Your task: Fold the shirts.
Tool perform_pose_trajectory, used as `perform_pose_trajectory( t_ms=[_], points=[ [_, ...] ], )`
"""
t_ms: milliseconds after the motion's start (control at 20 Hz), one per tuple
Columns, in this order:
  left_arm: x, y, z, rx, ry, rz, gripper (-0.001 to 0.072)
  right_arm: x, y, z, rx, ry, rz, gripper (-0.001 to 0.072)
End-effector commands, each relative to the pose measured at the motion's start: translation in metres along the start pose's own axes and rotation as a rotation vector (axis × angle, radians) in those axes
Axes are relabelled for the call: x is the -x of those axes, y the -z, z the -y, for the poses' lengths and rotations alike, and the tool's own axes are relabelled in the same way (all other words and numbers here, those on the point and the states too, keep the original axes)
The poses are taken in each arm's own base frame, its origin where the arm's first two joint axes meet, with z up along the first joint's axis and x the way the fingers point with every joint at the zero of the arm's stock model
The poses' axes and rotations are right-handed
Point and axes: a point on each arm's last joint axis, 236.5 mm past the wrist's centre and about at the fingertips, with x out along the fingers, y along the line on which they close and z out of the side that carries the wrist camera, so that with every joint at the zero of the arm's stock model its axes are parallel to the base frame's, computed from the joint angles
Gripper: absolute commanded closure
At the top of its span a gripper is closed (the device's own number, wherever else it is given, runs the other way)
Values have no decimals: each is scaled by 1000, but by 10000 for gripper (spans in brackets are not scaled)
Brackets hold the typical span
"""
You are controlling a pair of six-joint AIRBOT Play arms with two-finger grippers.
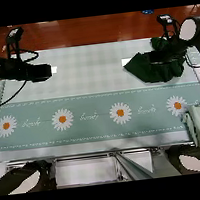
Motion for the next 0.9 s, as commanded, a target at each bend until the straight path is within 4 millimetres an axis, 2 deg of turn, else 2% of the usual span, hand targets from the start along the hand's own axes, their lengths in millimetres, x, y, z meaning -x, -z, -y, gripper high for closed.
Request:
perform_pose_trajectory(
  t_ms=[0, 650, 700, 750, 800, 850],
  points=[
    [0, 0, 0, 0, 0, -1, 689, 0, 0, 0, 0, 0, 0, 690],
    [0, 0, 0, 0, 0, -1, 689, 0, 0, 0, 0, -1, 0, 690],
    [0, -1, 0, 0, 0, 3, 689, 0, -3, -1, 0, -2, 14, 690],
    [-1, -10, 0, 0, 1, 42, 689, 0, -14, -2, 2, -6, 57, 690],
    [-1, -22, 0, 1, 2, 89, 688, 2, -29, -1, 6, -2, 121, 690],
    [-2, -30, 0, 1, 2, 122, 651, 4, -45, 4, 18, 20, 192, 686]
  ],
)
